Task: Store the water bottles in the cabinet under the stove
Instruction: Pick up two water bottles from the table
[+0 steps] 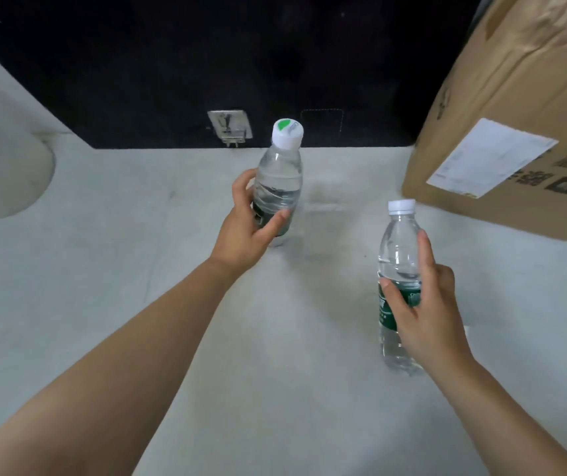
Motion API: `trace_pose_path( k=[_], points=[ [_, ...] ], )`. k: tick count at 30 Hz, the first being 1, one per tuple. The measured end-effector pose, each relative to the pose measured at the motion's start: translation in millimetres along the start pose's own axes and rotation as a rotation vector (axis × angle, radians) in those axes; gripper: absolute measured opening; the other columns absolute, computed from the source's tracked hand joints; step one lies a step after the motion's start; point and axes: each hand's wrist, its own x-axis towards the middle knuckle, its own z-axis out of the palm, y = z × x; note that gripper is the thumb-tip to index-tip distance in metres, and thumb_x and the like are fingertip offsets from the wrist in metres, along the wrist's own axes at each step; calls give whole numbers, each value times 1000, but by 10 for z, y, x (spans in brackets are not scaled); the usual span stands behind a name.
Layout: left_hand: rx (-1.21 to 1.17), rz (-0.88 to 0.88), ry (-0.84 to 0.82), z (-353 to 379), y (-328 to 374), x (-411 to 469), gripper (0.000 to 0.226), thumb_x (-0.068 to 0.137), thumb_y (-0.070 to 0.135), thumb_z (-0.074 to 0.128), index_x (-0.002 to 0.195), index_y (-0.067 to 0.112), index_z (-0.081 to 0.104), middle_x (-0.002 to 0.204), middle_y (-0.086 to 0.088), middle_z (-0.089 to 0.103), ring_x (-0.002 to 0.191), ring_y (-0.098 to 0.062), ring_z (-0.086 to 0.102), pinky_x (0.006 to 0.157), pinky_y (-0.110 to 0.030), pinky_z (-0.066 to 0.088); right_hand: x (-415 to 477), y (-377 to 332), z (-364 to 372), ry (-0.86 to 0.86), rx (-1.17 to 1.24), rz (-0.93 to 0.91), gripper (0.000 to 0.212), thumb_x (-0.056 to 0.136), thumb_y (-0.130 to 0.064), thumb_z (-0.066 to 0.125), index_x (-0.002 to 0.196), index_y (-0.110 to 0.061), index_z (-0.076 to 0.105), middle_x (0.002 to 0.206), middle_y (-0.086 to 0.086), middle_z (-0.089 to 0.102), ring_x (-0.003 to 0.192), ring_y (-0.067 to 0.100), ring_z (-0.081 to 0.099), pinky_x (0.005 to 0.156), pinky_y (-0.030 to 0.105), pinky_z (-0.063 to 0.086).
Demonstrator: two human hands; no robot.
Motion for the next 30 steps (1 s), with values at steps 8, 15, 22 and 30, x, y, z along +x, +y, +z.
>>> trace_pose_path(
  k=[8, 15, 22, 30],
  points=[
    [438, -18, -91, 565, 123, 244, 64, 86, 53, 50, 140, 42, 17, 105, -5, 50, 78, -21, 53, 65, -29, 39, -88, 258, -160, 106, 48, 112, 78, 90, -32, 54, 136, -59, -4, 111, -4, 31, 89, 13, 48, 80, 26, 36],
    [566, -353, -206, 132, 744, -799, 64, 85, 61, 42, 139, 55, 7, 96, -4, 46, 71, -23, 55, 63, -32, 48, -319, -319, -619, -33, -38, 160, 77, 88, -36, 53, 134, -61, -4, 106, -1, 32, 79, 24, 54, 70, 32, 41],
    [361, -607, -84, -1224, 3043, -1811, 66, 88, 56, 45, 141, 53, 5, 92, 0, 44, 64, -6, 47, 53, -26, 35, -1155, -2315, -2201, -251, -53, 92, 80, 86, -38, 54, 132, -63, -6, 97, -2, 33, 77, 21, 52, 67, 30, 39],
    [163, -678, 290, -2883, 6018, -2978, 65, 87, 54, 47, 138, 58, 7, 89, 8, 46, 70, -4, 51, 53, -21, 35, -2064, -4964, -4328, -435, -37, -172, 81, 87, -40, 53, 130, -63, -12, 96, -4, 32, 70, 8, 50, 60, 12, 41]
  ],
)
